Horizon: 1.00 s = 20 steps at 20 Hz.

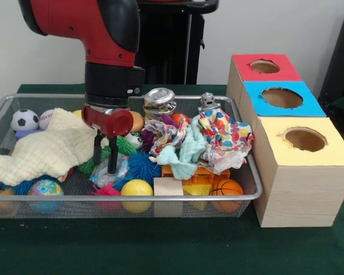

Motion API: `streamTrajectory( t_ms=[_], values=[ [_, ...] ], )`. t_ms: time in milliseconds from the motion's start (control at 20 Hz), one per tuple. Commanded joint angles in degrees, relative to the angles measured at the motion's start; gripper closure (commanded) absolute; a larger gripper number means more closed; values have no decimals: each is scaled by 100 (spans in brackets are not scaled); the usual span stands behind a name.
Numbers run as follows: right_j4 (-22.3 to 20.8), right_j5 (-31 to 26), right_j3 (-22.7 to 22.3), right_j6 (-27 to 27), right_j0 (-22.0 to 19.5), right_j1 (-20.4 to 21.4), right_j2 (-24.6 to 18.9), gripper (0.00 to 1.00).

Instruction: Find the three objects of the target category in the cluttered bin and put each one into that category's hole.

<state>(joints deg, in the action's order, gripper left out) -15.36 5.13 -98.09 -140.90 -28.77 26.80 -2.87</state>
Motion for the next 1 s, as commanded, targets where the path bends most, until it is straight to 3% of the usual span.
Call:
streamTrajectory(
  t_ms=[50,350,650,850,1000],
  values=[
    [206,-790,-161,-320,309,357,-255,0],
    [204,-991,-278,-273,18,275,-712,0],
    [237,-1023,-319,-344,118,345,-585,0],
    [27,-756,-240,-238,-139,71,-711,0],
    [-81,-882,-214,-48,-378,53,-872,0]
  ],
)
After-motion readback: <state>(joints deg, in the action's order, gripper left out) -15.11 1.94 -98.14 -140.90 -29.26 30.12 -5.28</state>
